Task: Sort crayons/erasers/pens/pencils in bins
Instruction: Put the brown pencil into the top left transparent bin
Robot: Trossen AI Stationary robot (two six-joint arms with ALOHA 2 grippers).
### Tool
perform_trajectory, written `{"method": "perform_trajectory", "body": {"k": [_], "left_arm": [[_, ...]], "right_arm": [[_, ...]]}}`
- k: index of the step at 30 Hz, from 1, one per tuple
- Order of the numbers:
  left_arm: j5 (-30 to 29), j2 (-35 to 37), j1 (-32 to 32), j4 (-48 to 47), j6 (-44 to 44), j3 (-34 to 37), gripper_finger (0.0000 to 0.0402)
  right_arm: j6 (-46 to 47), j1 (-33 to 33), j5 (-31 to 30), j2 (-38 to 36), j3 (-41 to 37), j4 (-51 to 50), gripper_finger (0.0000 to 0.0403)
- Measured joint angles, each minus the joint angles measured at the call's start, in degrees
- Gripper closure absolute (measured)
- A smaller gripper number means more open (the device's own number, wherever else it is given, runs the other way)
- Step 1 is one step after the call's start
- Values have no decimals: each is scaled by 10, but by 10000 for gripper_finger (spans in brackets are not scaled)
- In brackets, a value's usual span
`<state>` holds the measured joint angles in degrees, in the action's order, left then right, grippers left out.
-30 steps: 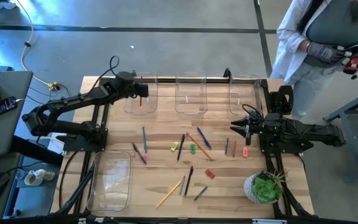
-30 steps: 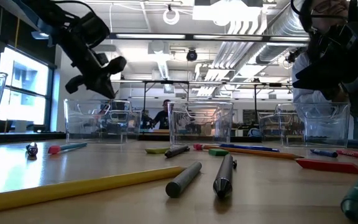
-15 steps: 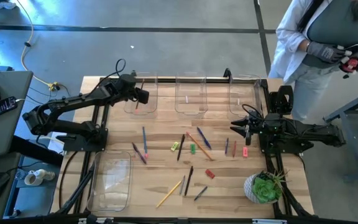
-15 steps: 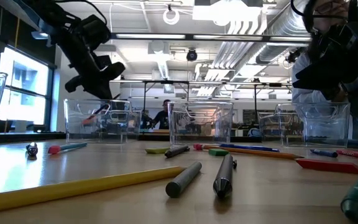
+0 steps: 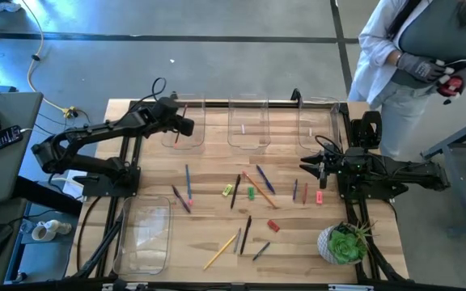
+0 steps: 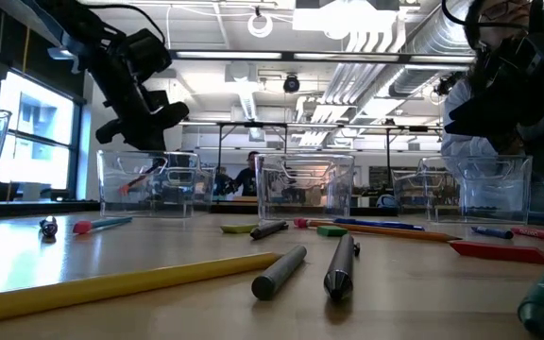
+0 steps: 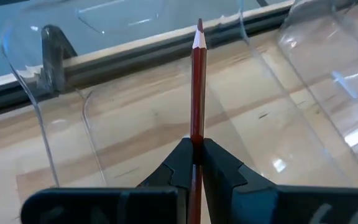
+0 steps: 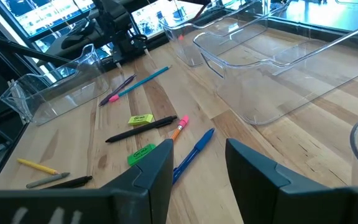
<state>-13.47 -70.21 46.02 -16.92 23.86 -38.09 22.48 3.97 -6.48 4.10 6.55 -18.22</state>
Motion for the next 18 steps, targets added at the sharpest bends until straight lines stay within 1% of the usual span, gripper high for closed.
{"method": "perform_trajectory", "body": {"k": [10, 14, 18], "left_arm": [[0, -57, -7, 4, 14, 0, 390], [0, -62, -7, 4, 14, 0, 387], [0, -62, -7, 5, 14, 0, 372]], "right_arm": [[0, 0, 0, 0, 0, 0, 263], [0, 0, 0, 0, 0, 0, 263], [0, 0, 0, 0, 0, 0, 263]]}}
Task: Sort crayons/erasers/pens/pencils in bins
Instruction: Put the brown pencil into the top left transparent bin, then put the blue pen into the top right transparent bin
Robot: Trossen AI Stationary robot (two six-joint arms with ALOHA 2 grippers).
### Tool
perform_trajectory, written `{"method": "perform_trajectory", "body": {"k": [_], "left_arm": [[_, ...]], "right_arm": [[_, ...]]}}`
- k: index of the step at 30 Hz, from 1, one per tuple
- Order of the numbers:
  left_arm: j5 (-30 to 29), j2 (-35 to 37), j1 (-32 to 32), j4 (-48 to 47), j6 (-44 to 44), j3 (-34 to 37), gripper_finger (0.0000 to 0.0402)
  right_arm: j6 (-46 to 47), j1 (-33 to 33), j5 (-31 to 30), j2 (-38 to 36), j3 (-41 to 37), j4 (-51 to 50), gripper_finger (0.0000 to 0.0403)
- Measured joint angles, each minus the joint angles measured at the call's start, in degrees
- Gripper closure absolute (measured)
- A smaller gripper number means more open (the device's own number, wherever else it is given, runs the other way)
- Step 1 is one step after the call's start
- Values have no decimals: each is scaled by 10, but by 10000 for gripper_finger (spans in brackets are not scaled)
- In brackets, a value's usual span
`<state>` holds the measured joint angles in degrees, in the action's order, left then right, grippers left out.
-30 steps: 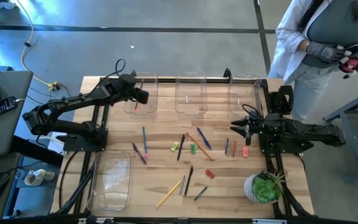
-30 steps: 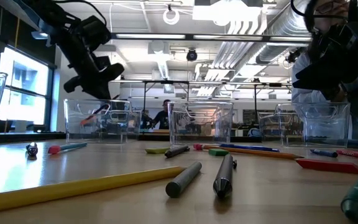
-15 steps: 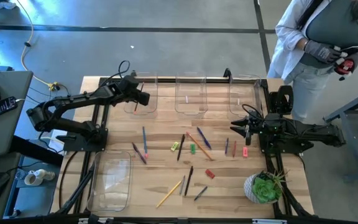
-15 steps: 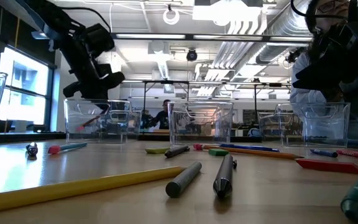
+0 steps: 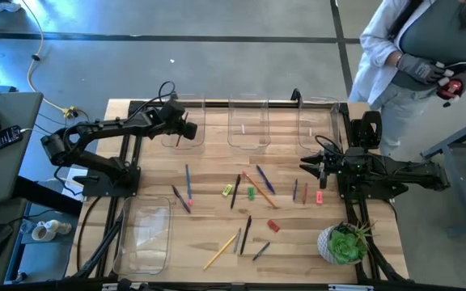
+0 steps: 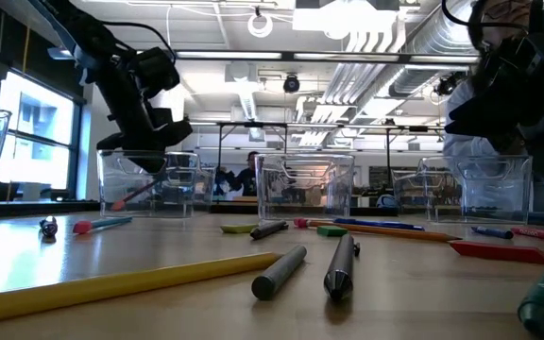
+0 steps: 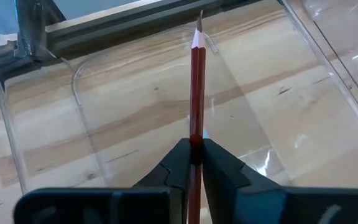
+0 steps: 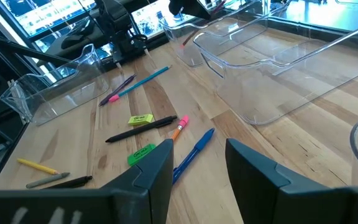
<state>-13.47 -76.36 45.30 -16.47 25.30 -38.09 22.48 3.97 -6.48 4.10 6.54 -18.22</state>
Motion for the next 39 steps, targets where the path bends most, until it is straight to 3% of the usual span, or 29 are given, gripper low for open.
{"method": "perform_trajectory", "body": {"k": [10, 14, 20, 26, 33, 39], "left_arm": [[1, 0, 0, -1, 0, -1, 301], [30, 0, 1, -4, -13, -25, 281], [45, 0, 1, -16, -59, -83, 280], [51, 0, 0, -114, -108, -166, 284], [130, 1, 0, -236, -150, -250, 284], [195, 18, -17, -290, -165, -261, 284]], "right_arm": [[0, 0, 0, 0, 0, 0, 263], [0, 0, 0, 0, 0, 0, 263], [0, 0, 0, 0, 0, 0, 263], [0, 0, 0, 0, 0, 0, 263], [0, 0, 0, 0, 0, 0, 263], [0, 0, 0, 0, 0, 0, 263]]}}
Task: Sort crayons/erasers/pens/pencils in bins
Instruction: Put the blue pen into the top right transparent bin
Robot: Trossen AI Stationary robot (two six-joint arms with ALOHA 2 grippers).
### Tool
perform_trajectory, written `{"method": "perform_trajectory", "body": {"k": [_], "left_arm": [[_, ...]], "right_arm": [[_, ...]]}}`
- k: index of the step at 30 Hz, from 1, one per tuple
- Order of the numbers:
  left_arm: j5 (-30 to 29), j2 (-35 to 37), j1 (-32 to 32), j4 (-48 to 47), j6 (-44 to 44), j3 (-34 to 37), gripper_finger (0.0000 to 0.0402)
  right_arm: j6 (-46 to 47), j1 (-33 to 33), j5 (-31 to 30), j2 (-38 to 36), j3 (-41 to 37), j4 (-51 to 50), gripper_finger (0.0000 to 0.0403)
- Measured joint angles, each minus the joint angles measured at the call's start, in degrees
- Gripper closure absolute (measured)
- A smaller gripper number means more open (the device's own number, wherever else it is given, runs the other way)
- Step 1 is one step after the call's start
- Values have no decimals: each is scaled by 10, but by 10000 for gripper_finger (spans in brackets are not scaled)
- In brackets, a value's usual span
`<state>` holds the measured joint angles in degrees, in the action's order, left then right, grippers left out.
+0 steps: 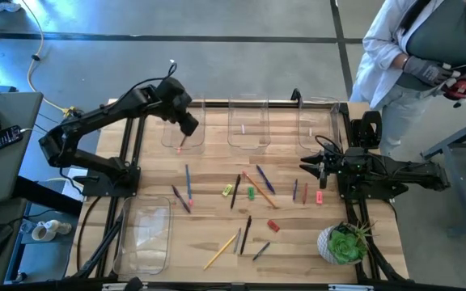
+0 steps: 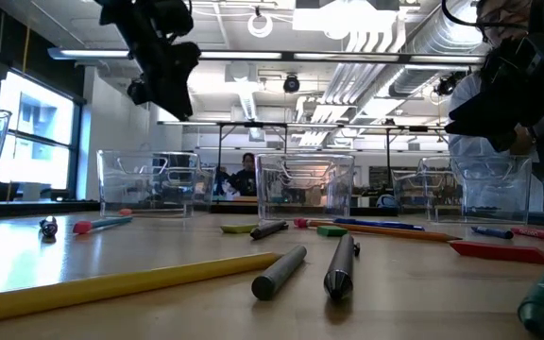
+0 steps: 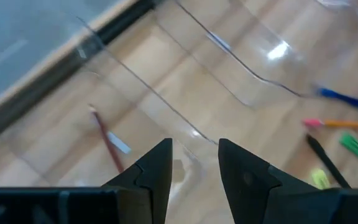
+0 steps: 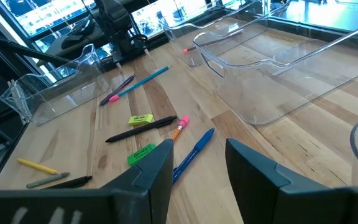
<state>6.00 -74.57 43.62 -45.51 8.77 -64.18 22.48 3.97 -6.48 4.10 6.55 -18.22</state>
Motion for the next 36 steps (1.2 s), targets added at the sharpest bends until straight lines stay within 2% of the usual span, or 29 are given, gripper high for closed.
{"method": "perform_trajectory", "body": {"k": [9, 13, 19, 27, 36], "left_arm": [[4, 19, -86, -15, -15, 0, 284], [-20, 19, -135, -6, 0, 8, 284], [-32, 19, -208, 8, 95, 48, 284], [-70, 19, -301, 54, 254, 73, 284], [-130, 19, -387, 39, 419, 73, 284]], "right_arm": [[0, 0, 0, 0, 0, 0, 263], [0, 0, 0, 0, 0, 0, 263], [28, 0, 0, 0, 0, 4, 263], [233, 0, -16, 0, 0, 34, 263], [261, 0, -18, 0, 0, 50, 263]]}}
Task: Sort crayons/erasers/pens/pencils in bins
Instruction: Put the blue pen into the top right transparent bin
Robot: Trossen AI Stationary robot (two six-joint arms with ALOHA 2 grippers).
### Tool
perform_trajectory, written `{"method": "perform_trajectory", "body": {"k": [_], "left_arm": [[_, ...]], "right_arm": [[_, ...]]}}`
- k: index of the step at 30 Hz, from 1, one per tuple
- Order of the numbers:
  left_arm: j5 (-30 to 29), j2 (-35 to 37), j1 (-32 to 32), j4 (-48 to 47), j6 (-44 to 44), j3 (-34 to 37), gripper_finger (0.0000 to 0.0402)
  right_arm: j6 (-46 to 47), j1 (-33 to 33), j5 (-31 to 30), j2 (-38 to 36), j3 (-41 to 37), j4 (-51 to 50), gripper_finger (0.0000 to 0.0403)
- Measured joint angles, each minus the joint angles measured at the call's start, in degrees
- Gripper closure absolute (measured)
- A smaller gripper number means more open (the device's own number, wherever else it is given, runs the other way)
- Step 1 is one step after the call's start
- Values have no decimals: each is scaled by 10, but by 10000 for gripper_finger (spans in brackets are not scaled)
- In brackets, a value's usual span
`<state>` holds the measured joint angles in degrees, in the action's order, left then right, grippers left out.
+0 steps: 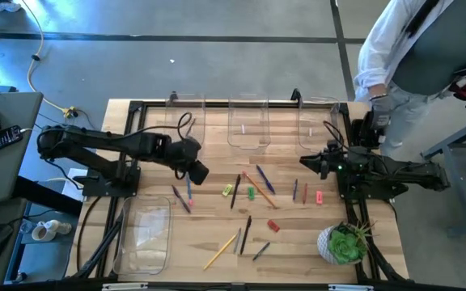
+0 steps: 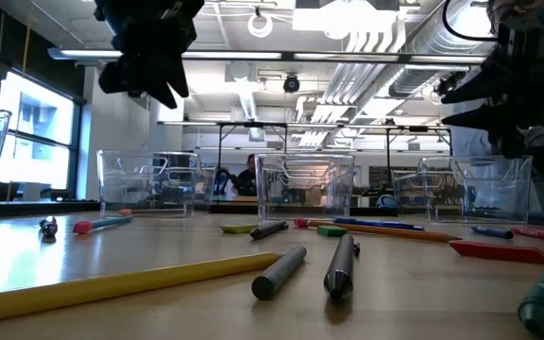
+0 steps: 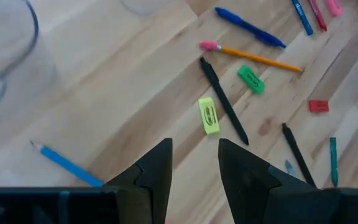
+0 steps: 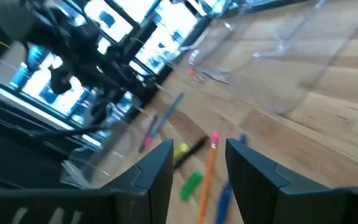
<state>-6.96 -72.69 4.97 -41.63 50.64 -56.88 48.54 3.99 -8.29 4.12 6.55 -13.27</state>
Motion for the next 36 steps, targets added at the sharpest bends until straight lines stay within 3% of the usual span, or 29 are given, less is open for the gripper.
{"method": "perform_trajectory", "body": {"k": [9, 16, 22, 36], "left_arm": [[-76, 0, -90, -51, 149, 0, 284], [-121, 0, -116, -139, 206, 0, 284], [-132, 0, -106, -191, 179, 0, 284], [-110, 12, -49, -251, 87, 1, 284]], "right_arm": [[-18, 0, 29, 14, 18, 49, 263], [-65, 0, 30, 118, 88, 21, 263], [-63, 0, 34, 244, 173, -76, 263], [-46, 0, 43, 496, 332, -174, 263]]}}
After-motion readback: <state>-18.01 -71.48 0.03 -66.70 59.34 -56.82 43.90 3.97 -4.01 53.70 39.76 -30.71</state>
